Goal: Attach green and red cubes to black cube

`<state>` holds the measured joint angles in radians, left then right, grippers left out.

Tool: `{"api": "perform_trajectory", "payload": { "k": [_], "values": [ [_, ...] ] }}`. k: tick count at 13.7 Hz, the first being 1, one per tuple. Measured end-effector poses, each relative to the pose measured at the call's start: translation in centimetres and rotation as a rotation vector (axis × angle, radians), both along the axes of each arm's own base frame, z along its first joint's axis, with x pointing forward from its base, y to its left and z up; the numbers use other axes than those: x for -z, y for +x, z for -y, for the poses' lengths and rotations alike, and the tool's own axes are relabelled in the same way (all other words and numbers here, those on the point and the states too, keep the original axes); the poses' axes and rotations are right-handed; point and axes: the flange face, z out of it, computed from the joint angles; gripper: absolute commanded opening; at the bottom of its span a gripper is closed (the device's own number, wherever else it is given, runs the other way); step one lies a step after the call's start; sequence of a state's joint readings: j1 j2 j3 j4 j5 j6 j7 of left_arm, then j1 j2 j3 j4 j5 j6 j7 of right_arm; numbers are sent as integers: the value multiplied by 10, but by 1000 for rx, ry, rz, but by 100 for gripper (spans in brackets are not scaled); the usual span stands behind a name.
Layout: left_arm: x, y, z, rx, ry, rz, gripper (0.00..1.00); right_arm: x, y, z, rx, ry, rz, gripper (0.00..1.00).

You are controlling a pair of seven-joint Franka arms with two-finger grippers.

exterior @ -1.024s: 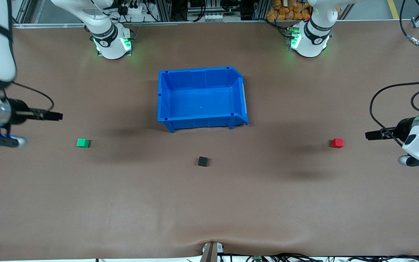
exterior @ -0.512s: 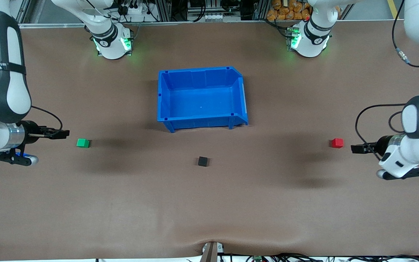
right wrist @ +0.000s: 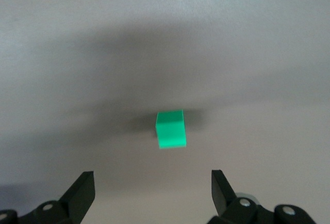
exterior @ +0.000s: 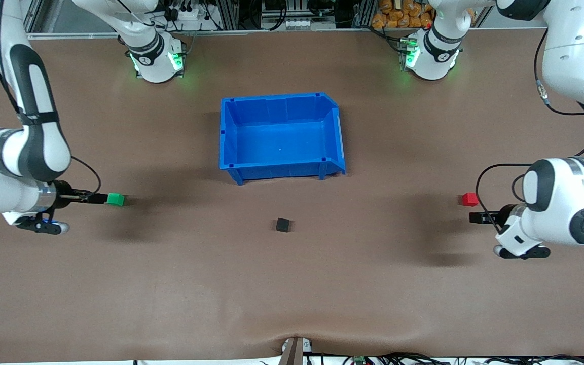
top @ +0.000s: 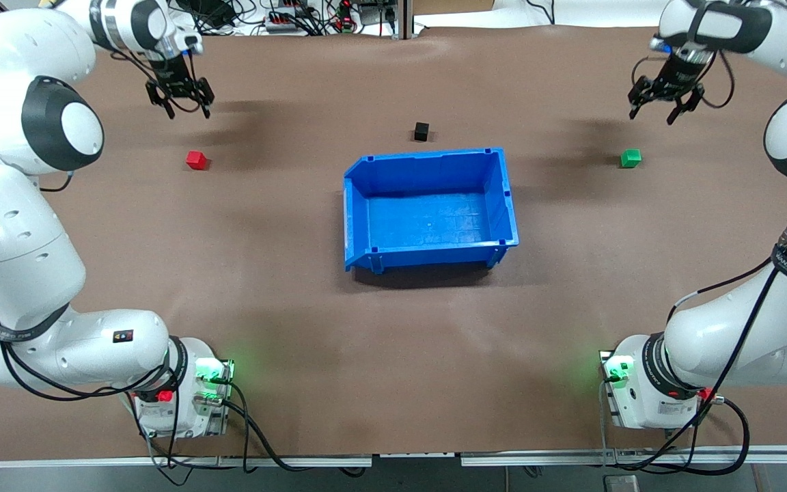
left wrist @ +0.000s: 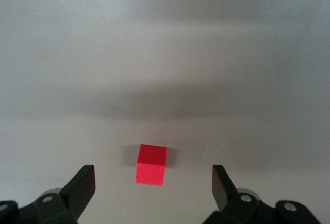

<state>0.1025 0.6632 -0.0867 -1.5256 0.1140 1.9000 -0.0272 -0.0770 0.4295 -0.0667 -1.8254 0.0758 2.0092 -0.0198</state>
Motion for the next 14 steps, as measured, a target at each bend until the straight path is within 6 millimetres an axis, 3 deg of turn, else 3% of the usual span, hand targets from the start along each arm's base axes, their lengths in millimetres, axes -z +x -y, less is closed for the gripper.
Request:
{"api": "perform_trajectory", "payload": {
  "k": [4, 8, 11, 14],
  "values": [
    [37, -18, 3, 10, -7, -4, 100, 36, -14, -2, -33, -12, 78, 100],
    [58, -33, 0, 6, -11, -33, 100, 70, -19, -1, -47, -14, 72, 100],
    [67, -40, -6, 3, -14, -39, 82, 99, -24, -1, -47, -13, 40, 100],
    [69, -42, -9, 26, -24, -43, 60, 109, -27, -1, -48, -11, 22, 100]
  ]
}}
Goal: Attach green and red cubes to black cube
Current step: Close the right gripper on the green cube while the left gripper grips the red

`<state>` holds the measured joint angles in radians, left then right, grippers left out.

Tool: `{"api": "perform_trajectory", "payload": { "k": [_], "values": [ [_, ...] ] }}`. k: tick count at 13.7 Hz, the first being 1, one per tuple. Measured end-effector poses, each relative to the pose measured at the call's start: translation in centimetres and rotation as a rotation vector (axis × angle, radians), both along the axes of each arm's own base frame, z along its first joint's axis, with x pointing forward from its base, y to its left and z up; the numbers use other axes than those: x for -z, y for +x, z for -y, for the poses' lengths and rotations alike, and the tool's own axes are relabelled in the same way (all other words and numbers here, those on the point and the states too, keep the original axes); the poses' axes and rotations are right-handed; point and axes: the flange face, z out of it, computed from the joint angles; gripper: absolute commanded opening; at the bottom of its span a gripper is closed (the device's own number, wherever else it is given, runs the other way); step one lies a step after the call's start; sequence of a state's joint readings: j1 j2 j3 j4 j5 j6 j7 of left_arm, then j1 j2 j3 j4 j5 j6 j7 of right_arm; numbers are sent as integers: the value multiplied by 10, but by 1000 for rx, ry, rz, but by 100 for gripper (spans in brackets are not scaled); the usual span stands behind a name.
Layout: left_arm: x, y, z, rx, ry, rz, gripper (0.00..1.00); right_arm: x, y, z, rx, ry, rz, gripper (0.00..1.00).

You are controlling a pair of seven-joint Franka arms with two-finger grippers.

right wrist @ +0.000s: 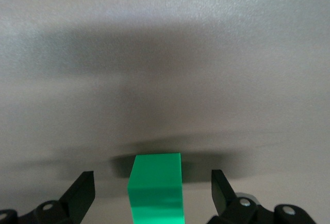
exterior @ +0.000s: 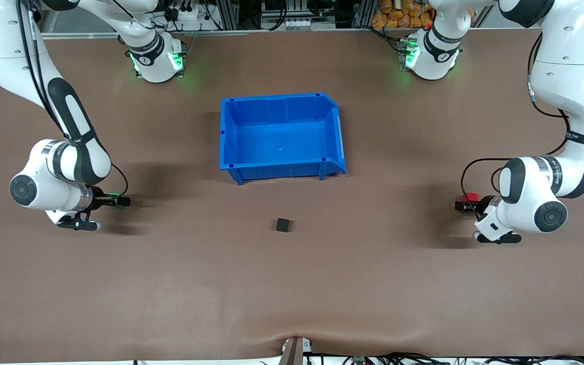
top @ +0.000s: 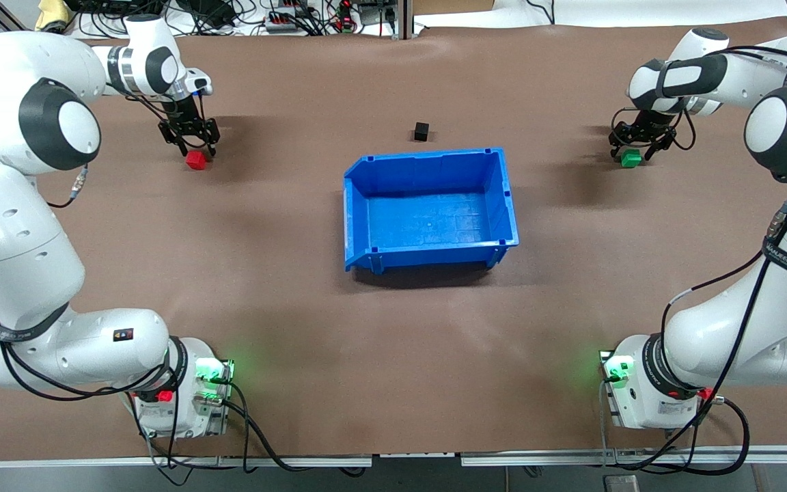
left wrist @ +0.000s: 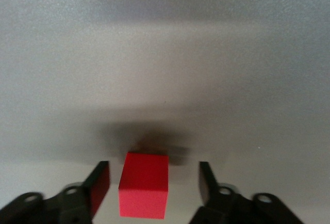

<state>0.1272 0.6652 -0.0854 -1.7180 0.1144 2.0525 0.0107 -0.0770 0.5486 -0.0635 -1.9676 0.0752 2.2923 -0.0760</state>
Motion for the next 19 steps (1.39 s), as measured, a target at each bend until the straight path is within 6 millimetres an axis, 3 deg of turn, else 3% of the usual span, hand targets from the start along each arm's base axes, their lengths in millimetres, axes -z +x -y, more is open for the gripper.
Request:
{"api": "perform_trajectory", "payload": {
  "k": [2, 3, 4, 6, 8, 9, 10, 12, 14, 16, 19],
  "values": [
    [0, 0, 1, 5, -2, 0, 54, 1, -1, 0, 0, 1, -5, 100],
    [0, 0, 1, 7, -2, 1, 56, 2, -2, 0, 0, 1, -6, 95],
    [0, 0, 1, 8, -1, 3, 56, 2, -2, 0, 0, 1, -8, 79],
    [-1, 1, 0, 15, 5, 5, 50, 3, -3, 0, 0, 2, -11, 37],
    [0, 0, -1, 18, 9, 3, 47, 3, -4, 0, 0, 3, -17, 10],
    [1, -1, 0, 19, 8, 1, 47, 3, -4, 0, 0, 3, -21, 2],
    [2, -2, 0, 19, 8, -2, 41, 3, -5, 0, 1, 4, -25, 0],
    [4, -3, 0, 19, 8, -7, 20, 2, -5, 3, 5, 3, -27, 0],
    [4, -3, 0, 31, 4, -7, 9, 2, -5, 3, 5, 3, -28, 0],
    [2, -2, 3, 45, 0, -4, 2, 2, -5, 3, 5, 3, -28, 0],
    [-13, 10, 14, 61, 2, 33, 0, 2, -5, 3, 5, 3, -28, 0]
  ]
}}
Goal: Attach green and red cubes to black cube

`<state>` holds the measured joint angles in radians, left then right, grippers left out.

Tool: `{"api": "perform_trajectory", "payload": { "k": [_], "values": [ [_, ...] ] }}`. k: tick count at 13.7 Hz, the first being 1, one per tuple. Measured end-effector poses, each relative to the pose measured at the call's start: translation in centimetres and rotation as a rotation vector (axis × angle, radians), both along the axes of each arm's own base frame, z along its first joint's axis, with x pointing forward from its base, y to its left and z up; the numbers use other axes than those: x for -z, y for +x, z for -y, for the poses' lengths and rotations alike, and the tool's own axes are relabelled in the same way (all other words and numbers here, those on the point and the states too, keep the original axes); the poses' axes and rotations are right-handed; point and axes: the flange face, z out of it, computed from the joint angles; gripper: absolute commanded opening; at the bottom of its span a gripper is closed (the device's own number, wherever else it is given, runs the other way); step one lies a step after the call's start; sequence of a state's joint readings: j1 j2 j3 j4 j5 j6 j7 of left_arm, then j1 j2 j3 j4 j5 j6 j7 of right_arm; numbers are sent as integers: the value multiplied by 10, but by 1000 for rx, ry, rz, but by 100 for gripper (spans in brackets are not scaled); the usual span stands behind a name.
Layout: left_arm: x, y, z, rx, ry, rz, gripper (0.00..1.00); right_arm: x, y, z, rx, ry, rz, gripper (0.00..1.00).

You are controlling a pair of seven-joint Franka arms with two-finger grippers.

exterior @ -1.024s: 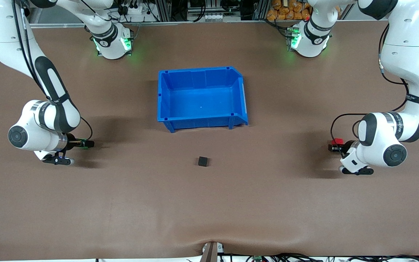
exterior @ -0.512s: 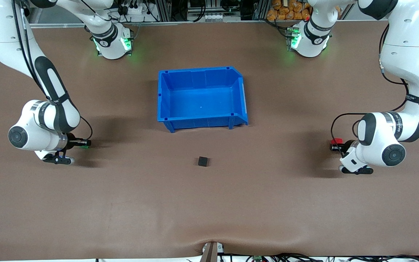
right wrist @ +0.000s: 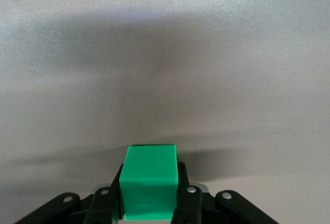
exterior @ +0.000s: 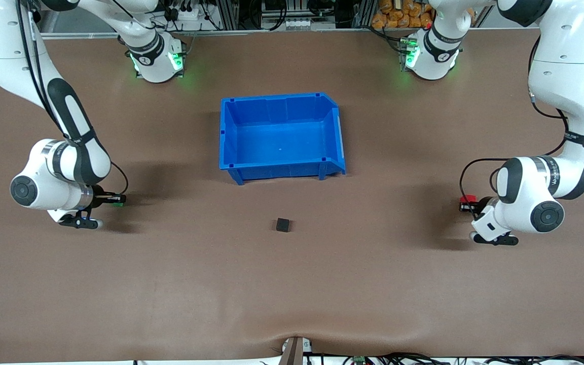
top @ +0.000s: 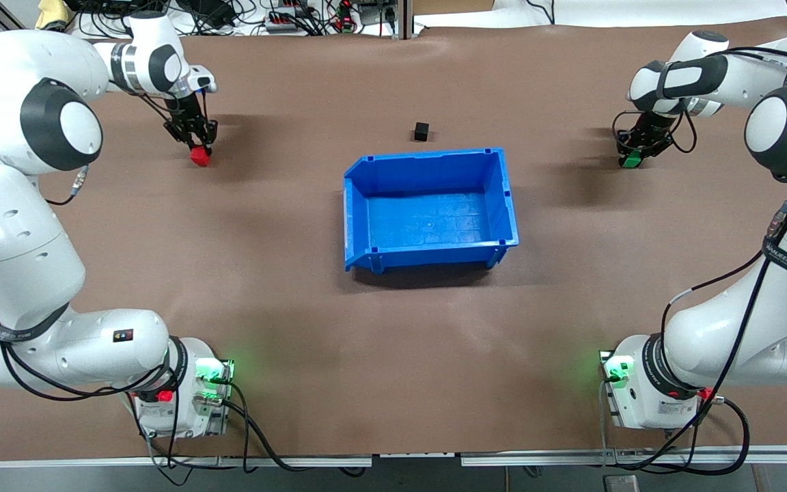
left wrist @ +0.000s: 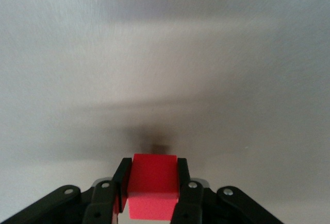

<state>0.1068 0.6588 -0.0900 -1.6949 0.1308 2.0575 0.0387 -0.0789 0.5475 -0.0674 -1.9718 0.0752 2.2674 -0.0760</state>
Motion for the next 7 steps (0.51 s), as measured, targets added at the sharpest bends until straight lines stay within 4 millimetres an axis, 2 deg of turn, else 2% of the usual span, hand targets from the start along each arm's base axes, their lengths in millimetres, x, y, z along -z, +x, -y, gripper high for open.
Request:
{"api": "perform_trajectory", "payload": {
  "k": [4, 6, 7],
  "values": [
    [-45, 28, 8, -73, -45, 59, 0, -11, 3, -1, -13, 6, 0, 0],
    [-59, 36, 30, -180, -50, 75, 0, -26, 7, -2, -62, 22, 1, 0],
    [-62, 37, 50, -248, -47, 75, 0, -34, 10, -2, -104, 35, 1, 0]
  ]
}}
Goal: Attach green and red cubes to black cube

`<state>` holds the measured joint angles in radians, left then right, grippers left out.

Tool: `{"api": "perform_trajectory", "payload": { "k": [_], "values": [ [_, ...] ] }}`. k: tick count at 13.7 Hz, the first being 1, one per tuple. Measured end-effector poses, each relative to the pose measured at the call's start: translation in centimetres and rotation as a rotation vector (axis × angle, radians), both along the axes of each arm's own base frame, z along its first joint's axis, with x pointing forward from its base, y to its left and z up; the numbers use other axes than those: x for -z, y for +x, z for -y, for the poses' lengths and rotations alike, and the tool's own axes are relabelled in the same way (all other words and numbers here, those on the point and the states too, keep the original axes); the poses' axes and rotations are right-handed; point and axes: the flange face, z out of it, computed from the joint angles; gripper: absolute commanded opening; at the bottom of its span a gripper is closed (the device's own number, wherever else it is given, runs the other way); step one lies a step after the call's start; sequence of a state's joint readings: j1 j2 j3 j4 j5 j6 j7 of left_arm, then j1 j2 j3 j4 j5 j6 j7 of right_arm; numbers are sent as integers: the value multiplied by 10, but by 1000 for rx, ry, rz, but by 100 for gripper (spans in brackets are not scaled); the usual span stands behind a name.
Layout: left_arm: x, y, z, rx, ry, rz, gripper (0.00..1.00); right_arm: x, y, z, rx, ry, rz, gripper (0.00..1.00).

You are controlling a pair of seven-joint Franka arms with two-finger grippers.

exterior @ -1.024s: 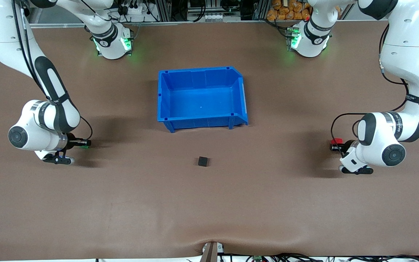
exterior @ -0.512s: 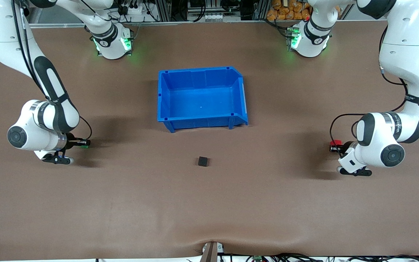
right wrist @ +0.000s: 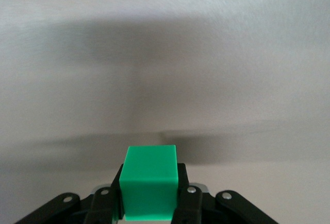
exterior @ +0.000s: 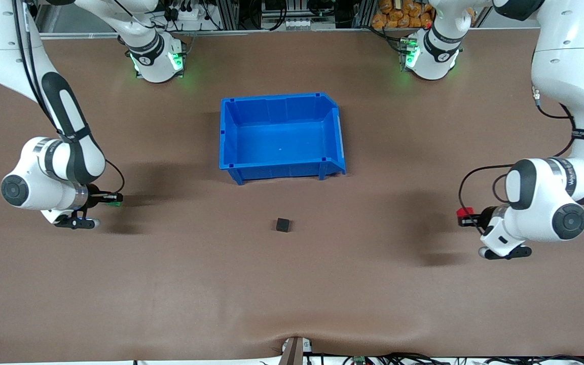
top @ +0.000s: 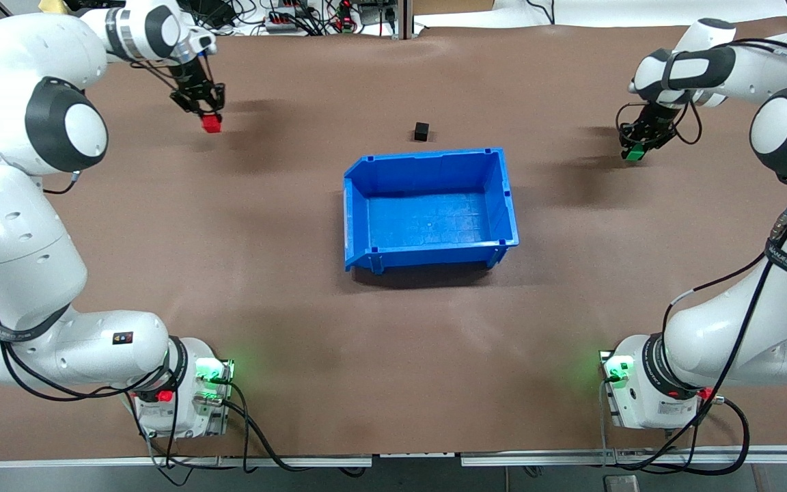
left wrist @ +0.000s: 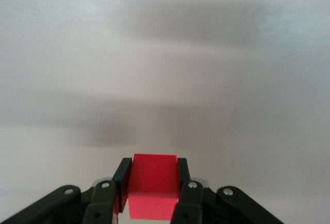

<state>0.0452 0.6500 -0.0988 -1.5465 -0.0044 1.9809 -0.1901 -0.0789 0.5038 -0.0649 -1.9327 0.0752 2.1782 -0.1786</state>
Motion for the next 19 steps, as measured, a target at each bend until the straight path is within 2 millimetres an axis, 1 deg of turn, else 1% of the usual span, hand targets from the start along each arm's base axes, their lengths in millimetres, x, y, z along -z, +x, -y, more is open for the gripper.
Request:
{"api": "perform_trajectory", "payload": {
  "k": [3, 5, 7, 8, 9, 11, 13, 15, 17, 19],
  "values": [
    [-6, 2, 71, -213, -11, -10, 0, -25, 13, 5, -170, 51, 1, 0],
    [-5, 5, 113, -334, -29, -24, 0, -41, 21, 9, -297, 88, 7, 0],
    [1, 7, 151, -438, -41, -41, 0, -55, 32, 4, -433, 119, 33, 0],
    [5, 7, 169, -492, -51, -49, 0, -62, 38, -6, -505, 131, 50, 0],
    [7, 5, 187, -546, -61, -57, 0, -66, 43, -22, -572, 141, 62, 0],
    [11, 0, 219, -646, -74, -72, 0, -72, 50, -62, -687, 153, 74, 0],
    [13, -4, 242, -738, -82, -72, 0, -80, 56, -107, -796, 158, 92, 0],
    [15, -8, 260, -827, -79, -82, 0, -89, 60, -151, -895, 161, 112, 0],
    [19, -16, 282, -886, -72, -90, 0, -90, 61, -182, -981, 162, 136, 0],
    [29, -26, 310, -936, -72, -83, 0, -86, 60, -199, -1055, 169, 145, 0]
  ]
}}
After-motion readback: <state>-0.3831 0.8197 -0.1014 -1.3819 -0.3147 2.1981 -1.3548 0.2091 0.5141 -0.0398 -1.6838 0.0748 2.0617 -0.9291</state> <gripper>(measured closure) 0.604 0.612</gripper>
